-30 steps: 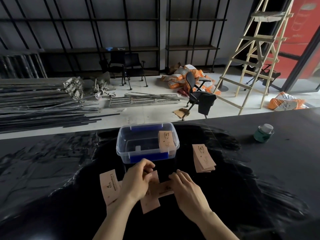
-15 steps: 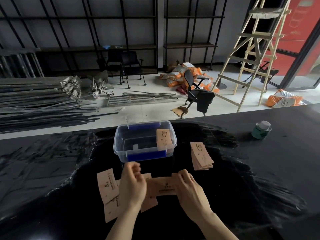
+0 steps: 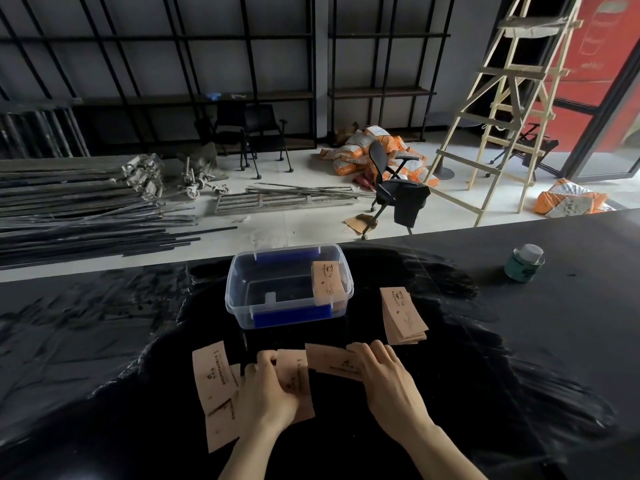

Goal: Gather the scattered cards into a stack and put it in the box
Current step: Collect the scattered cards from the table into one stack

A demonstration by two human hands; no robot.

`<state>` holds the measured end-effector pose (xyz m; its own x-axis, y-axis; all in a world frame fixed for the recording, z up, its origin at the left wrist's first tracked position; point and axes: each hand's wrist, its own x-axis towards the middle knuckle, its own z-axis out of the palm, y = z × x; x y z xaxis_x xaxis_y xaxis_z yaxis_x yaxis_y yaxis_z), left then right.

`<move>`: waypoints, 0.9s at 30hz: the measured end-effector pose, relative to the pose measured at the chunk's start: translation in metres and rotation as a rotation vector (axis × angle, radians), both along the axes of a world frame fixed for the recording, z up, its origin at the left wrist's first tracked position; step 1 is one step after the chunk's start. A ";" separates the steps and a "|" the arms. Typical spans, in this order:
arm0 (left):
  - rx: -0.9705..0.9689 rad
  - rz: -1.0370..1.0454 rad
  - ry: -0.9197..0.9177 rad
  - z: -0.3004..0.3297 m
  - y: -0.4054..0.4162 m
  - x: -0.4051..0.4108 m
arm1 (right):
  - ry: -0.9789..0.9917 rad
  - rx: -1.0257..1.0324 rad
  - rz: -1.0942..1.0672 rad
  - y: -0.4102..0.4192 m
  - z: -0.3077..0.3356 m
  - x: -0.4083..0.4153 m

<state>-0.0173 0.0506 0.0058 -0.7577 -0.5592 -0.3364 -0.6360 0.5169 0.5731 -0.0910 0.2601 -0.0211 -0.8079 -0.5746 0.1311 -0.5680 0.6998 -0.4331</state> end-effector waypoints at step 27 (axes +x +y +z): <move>0.527 -0.195 0.593 0.015 0.020 -0.033 | 0.173 0.147 0.039 -0.033 -0.002 -0.010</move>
<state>-0.0501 0.0707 0.0208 -0.9597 -0.2793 -0.0309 -0.0769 0.1553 0.9849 -0.1007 0.2266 -0.0227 -0.7575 -0.6279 0.1789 -0.6528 0.7243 -0.2220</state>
